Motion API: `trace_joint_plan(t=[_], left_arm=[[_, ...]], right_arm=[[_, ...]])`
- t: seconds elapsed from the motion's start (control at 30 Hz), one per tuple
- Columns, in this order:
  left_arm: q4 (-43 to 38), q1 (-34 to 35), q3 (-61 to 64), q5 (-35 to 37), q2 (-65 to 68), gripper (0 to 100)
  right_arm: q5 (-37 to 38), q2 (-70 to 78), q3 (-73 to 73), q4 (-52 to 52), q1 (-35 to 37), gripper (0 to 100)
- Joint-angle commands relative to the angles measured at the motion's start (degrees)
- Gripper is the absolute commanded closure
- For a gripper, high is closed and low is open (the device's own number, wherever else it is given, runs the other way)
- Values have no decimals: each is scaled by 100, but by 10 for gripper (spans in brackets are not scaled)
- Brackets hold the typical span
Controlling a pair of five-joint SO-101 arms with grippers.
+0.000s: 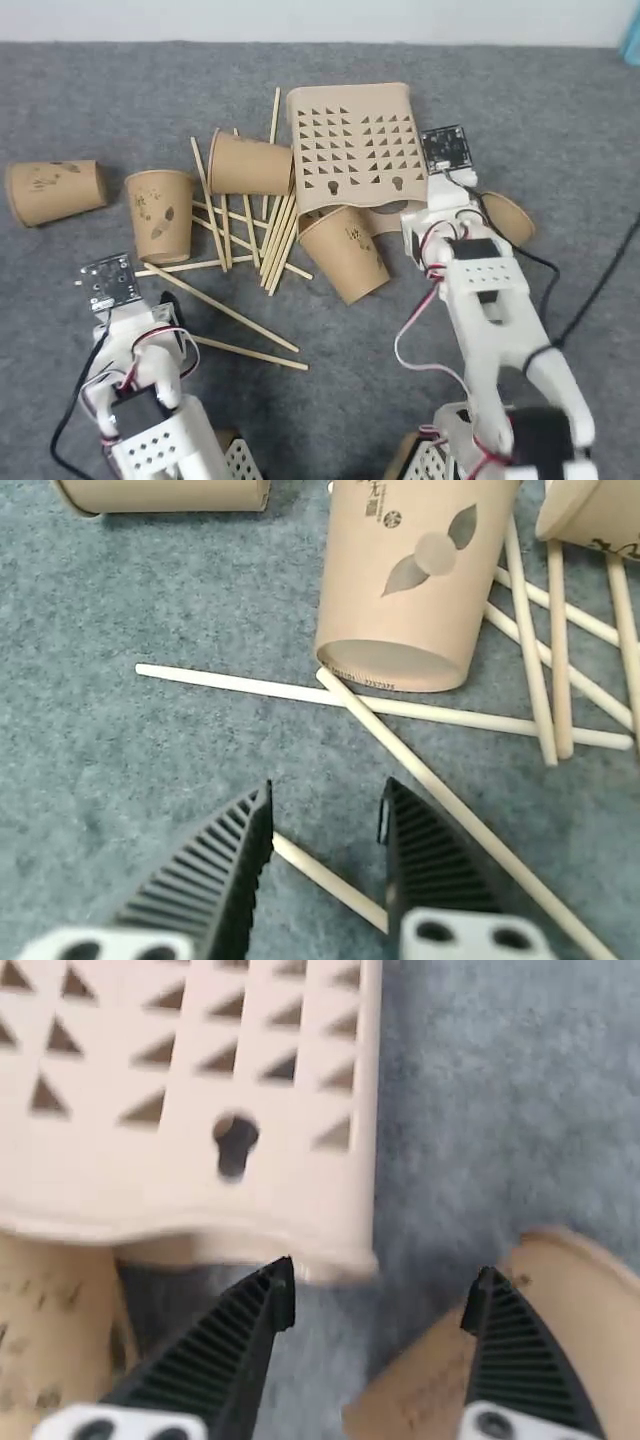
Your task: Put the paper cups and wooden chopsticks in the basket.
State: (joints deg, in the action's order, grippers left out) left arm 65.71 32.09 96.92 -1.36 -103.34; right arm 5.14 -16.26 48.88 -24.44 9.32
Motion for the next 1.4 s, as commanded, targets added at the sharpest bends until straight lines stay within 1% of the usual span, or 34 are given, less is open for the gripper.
trace_joint_plan(t=[0.0, 0.1, 0.17, 0.23, 0.33, 0.37, 0.4, 0.43, 0.5, 0.57, 0.63, 0.83, 0.97, 1.1, 1.23, 1.37], left_arm=[[-9, 18, -251, -35, -114, 832], [-9, 18, -251, -35, -114, 832], [-18, 18, -251, -35, -114, 832], [-18, 18, -242, -35, -114, 832], [-18, 18, -242, -35, -114, 832], [-18, 18, -242, -35, -114, 832], [-18, 18, -242, -35, -114, 832], [-18, 18, -242, -35, -114, 832], [-18, 18, -242, -35, -114, 832], [-18, 18, -242, -35, -114, 832], [-18, 18, -242, -35, -114, 832], [-18, 18, -242, -35, -114, 838], [-18, 26, -215, -35, -114, 841], [-18, 26, -207, -53, -114, 848], [-18, 26, -207, -53, -114, 848], [-18, 114, -207, -53, -114, 848]], right_arm=[[-53, 444, -396, 1297, -40, 717], [-53, 1024, -404, 2273, -40, 718], [-53, 1341, -413, 2738, -48, 733], [-53, 1534, -413, 3037, -66, 809], [-53, 1525, -413, 3292, -110, 998], [-53, 1464, -413, 3301, -154, 987], [-62, 1376, -413, 3292, -189, 953], [-62, 1270, -413, 3257, -207, 955], [-62, 989, -413, 3046, -286, 998], [-62, 602, -448, 2668, -338, 991], [-62, 207, -624, 2009, -374, 991], [-70, -602, -1881, -558, -391, 991], [-123, -673, -3095, -2264, -356, 991], [-826, -664, -4079, -3477, -374, 991], [-1468, -488, -4712, -4163, -365, 991], [-2154, 277, -5530, -4875, -391, 991]])
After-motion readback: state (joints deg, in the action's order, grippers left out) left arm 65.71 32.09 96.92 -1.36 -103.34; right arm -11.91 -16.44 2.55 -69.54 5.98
